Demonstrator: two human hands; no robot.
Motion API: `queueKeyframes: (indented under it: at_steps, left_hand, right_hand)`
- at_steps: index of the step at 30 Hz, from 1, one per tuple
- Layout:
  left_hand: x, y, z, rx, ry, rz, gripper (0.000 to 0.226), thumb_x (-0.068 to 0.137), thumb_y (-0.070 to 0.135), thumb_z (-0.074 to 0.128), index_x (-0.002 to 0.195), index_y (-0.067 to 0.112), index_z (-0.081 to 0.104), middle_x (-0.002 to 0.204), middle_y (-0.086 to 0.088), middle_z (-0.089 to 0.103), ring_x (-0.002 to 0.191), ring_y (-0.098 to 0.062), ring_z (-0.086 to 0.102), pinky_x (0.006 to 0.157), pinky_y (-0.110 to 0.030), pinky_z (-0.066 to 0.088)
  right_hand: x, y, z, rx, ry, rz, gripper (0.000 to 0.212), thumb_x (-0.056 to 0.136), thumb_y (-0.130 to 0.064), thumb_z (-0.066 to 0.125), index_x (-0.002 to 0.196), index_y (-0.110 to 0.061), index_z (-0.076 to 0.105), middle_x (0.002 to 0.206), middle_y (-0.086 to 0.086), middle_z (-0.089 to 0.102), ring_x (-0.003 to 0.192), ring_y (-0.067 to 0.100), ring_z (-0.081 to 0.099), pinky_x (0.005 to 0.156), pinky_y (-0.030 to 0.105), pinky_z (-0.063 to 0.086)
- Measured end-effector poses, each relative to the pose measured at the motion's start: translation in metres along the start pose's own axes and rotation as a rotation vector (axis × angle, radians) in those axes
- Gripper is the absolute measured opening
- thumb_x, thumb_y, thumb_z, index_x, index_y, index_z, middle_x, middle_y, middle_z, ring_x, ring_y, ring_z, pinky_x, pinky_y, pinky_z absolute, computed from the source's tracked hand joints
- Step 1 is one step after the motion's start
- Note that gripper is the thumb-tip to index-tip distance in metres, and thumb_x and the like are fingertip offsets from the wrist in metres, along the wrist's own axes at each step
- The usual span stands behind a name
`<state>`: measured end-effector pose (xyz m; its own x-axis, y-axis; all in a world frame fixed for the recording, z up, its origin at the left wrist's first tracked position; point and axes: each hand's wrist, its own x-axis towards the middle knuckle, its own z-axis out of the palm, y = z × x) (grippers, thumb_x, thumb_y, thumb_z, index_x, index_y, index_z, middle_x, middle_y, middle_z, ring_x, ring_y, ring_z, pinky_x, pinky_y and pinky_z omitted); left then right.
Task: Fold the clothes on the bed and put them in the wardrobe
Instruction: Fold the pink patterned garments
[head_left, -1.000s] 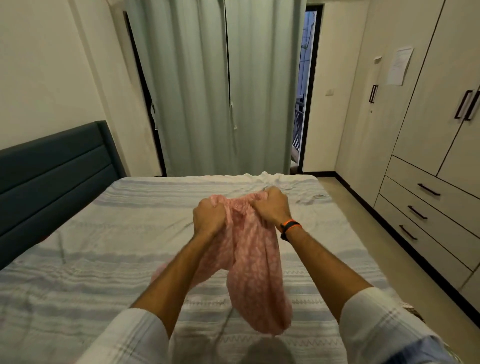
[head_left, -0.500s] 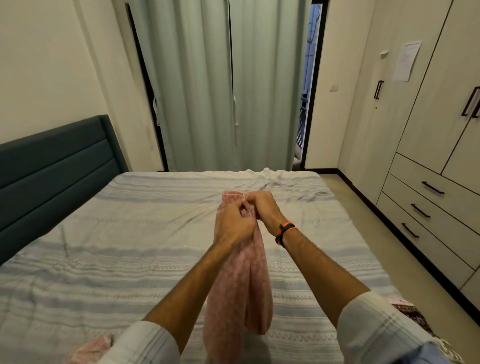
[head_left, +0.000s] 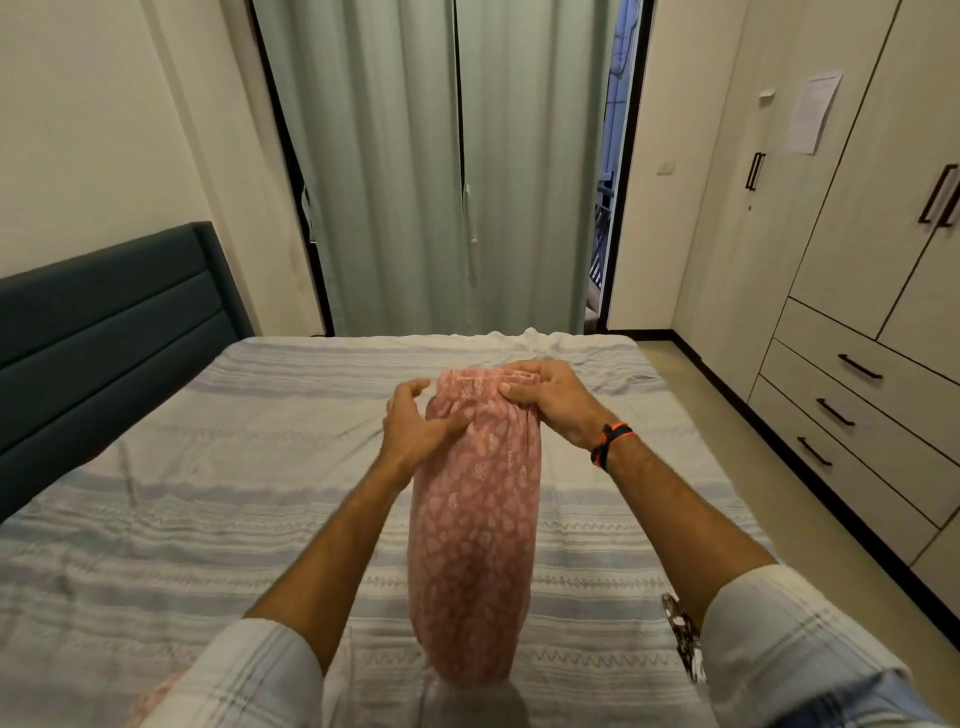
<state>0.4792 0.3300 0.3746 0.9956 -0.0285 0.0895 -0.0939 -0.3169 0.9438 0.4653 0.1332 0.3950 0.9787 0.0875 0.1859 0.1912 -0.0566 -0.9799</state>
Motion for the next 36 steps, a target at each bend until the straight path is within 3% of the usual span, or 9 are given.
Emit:
queueKeyframes:
  at_steps: [3,5,10,15,18,20,24,30,36]
  left_hand:
    - [0.005,-0.003,-0.019,-0.094,-0.387,-0.095,0.101,0.048,0.047,0.094,0.134,0.015,0.051,0.131,0.000,0.061,0.114,-0.018,0.061,0.101,-0.040,0.050]
    - [0.002,0.000,-0.025,-0.126,-0.536,-0.136,0.080,0.058,0.040,0.090,0.126,0.011,0.061,0.121,-0.006,0.068,0.108,-0.023,0.067,0.099,-0.043,0.052]
    - [0.006,-0.004,-0.021,0.051,-0.368,-0.085,0.036,0.070,0.031,0.086,0.099,0.012,0.077,0.094,-0.005,0.077,0.090,-0.022,0.073,0.089,-0.042,0.058]
    - [0.011,-0.015,-0.009,0.320,-0.241,-0.003,0.037,0.069,0.035,0.086,0.090,0.006,0.077,0.089,-0.009,0.076,0.088,-0.026,0.071,0.084,-0.045,0.058]
    - [0.004,-0.022,-0.003,0.453,-0.170,0.073,0.035,0.074,0.040,0.082,0.085,0.007,0.075,0.083,-0.008,0.073,0.078,-0.026,0.067,0.072,-0.038,0.054]
    - [0.000,-0.024,-0.002,0.503,-0.142,0.094,0.032,0.077,0.043,0.079,0.084,0.011,0.074,0.080,-0.006,0.071,0.074,-0.023,0.064,0.066,-0.033,0.049]
    - [-0.004,-0.031,-0.003,0.586,-0.127,0.098,0.031,0.079,0.045,0.075,0.075,0.014,0.071,0.072,-0.003,0.068,0.067,-0.020,0.060,0.063,-0.032,0.049]
    - [-0.005,-0.033,-0.010,0.396,-0.296,-0.064,0.026,0.082,0.037,0.077,0.080,0.011,0.072,0.069,-0.003,0.064,0.058,-0.015,0.052,0.049,-0.022,0.038]
    - [-0.004,-0.031,-0.031,0.293,-0.610,-0.280,0.022,0.088,0.026,0.071,0.087,0.004,0.070,0.068,-0.007,0.051,0.041,-0.007,0.032,0.037,-0.018,0.021]
  right_hand:
    - [-0.003,-0.005,-0.010,-0.011,-0.109,-0.004,0.023,0.091,0.000,0.063,0.113,0.000,0.067,0.114,0.017,0.068,0.104,0.027,0.066,0.095,0.037,0.054]
    - [-0.006,-0.007,-0.014,-0.024,-0.148,-0.011,0.024,0.091,0.001,0.062,0.114,0.002,0.066,0.112,0.016,0.068,0.103,0.025,0.066,0.094,0.035,0.055]
    - [-0.012,-0.002,-0.027,-0.260,-0.141,0.034,0.032,0.078,0.003,0.076,0.109,0.000,0.070,0.097,0.007,0.071,0.088,0.015,0.069,0.080,0.028,0.057]
    - [-0.016,0.019,-0.034,-0.515,-0.035,0.173,0.022,0.068,-0.007,0.088,0.067,0.001,0.068,0.071,0.011,0.062,0.069,0.022,0.057,0.068,0.039,0.050]
    - [-0.023,0.036,-0.028,-0.430,0.077,0.242,0.027,0.071,-0.009,0.086,0.078,0.012,0.070,0.081,0.018,0.070,0.073,0.018,0.061,0.074,0.039,0.056]
    - [-0.032,0.041,-0.024,-0.368,0.135,0.258,0.025,0.076,-0.009,0.083,0.093,0.008,0.074,0.090,0.014,0.074,0.067,0.005,0.063,0.064,0.022,0.056]
    - [-0.046,0.053,-0.022,-0.292,0.193,0.276,0.011,0.085,-0.019,0.077,0.090,-0.009,0.075,0.067,0.001,0.056,0.048,0.006,0.041,0.043,0.018,0.026]
    - [-0.056,0.053,-0.023,-0.092,0.044,0.395,0.010,0.093,-0.016,0.068,0.083,-0.015,0.064,0.078,0.002,0.060,0.068,0.022,0.073,0.041,0.019,0.036]
    - [-0.058,0.055,-0.035,-0.095,-0.130,0.494,0.019,0.087,-0.021,0.072,0.091,-0.009,0.058,0.075,-0.002,0.065,0.080,0.025,0.075,0.051,0.022,0.054]
